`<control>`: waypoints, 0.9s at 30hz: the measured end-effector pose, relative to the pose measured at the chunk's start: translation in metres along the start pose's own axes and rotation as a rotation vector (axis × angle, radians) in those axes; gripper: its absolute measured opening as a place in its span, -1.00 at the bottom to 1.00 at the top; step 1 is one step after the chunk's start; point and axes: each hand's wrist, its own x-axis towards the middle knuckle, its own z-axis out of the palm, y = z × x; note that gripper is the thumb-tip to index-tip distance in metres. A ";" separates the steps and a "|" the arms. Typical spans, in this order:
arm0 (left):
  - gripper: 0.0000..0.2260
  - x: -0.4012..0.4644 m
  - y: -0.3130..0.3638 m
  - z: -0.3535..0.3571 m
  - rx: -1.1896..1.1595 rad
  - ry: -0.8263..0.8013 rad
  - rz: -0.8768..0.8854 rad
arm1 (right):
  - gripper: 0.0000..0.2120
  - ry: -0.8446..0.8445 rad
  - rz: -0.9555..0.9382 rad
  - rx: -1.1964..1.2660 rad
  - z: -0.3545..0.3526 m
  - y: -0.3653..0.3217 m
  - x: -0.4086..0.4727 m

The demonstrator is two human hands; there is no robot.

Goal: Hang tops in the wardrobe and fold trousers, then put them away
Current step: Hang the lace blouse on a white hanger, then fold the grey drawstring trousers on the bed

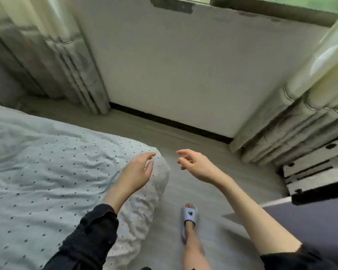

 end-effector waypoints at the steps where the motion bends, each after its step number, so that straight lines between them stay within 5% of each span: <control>1: -0.68 0.019 -0.005 -0.009 0.000 0.024 -0.029 | -0.67 -0.009 -0.034 -0.013 -0.010 -0.009 0.024; 12: -0.68 0.238 -0.013 -0.107 -0.069 0.376 -0.324 | -0.70 -0.246 -0.377 -0.243 -0.127 -0.135 0.295; 20: -0.68 0.281 -0.112 -0.197 -0.020 0.613 -0.706 | -0.68 -0.586 -0.711 -0.471 -0.077 -0.286 0.449; 27: -0.68 0.331 -0.197 -0.295 -0.002 0.766 -0.911 | -0.68 -0.706 -0.998 -0.619 -0.029 -0.437 0.558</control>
